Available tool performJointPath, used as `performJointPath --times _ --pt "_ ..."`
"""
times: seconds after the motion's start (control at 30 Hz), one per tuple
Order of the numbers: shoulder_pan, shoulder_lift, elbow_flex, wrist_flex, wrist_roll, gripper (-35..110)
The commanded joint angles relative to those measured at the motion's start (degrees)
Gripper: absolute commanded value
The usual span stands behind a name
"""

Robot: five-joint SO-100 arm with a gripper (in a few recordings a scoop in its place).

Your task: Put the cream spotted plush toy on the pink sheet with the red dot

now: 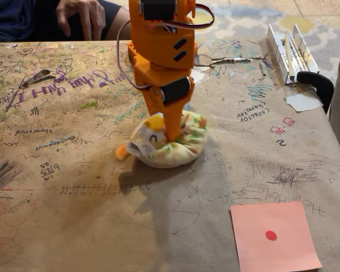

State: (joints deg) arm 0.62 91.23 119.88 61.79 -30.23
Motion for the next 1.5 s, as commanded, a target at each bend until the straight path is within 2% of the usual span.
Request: performJointPath --times 0.0,0.17,0.3,0.43,0.57,0.77,1.07,1.2,1.27,1.33,1.4,1.43,1.47 --pt "3.25 0.44 0.18 -0.18 -0.62 0" --pt "2.99 10.20 5.10 -0.79 0.00 0" --pt "0.70 30.23 3.60 9.84 2.29 0" --pt "-3.08 48.87 -5.19 20.74 7.21 0" --pt "-5.45 61.08 -10.02 23.64 12.48 0" --pt "-9.49 83.14 -8.35 16.08 18.98 0" --pt "-12.22 99.05 -10.55 6.06 22.32 0" --pt "-12.30 98.09 -7.29 3.52 22.94 0" --pt "-12.74 91.05 -4.66 2.02 22.76 0" --pt "-13.97 73.21 -5.62 2.81 22.24 0" --pt "-13.71 45.26 -11.87 5.27 21.88 0" --pt "-13.36 29.27 -19.25 10.37 21.80 4" --pt "-12.57 15.91 -26.19 16.35 19.95 14"
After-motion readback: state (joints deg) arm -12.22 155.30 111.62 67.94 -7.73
